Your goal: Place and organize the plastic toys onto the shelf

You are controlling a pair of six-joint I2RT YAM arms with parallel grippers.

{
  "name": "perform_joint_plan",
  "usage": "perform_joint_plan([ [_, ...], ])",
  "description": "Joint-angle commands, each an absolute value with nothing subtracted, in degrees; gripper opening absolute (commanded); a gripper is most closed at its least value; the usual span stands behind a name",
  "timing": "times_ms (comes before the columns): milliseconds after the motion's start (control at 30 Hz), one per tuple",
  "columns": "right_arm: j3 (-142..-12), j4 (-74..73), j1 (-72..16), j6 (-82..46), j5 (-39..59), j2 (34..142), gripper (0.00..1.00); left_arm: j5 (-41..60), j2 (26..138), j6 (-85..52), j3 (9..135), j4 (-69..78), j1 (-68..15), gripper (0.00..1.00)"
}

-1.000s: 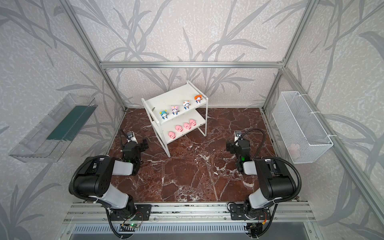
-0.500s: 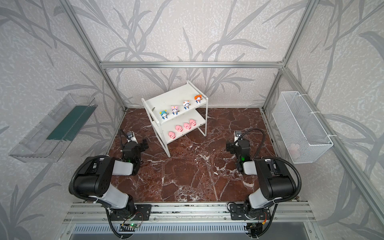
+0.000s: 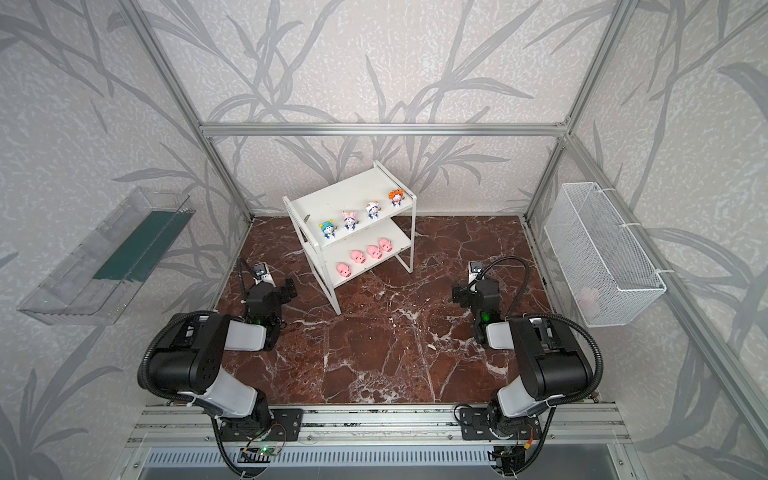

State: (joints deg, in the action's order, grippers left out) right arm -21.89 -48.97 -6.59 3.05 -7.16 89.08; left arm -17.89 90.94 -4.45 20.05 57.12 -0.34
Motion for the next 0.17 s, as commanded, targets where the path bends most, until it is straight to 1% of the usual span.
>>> perform_joint_plan([
  [0,-23.29,-48.95,-6.5,2.99,-7.03,88.77,0.99,-18.02,90.0,-3.24,20.48,56.96,-0.51,0.99],
  [133,-23.04,-49.19,-6.57,3.01,-6.96,88.68,0.99,-18.06,90.0,-3.21,20.48,56.95,-0.53,0.99],
])
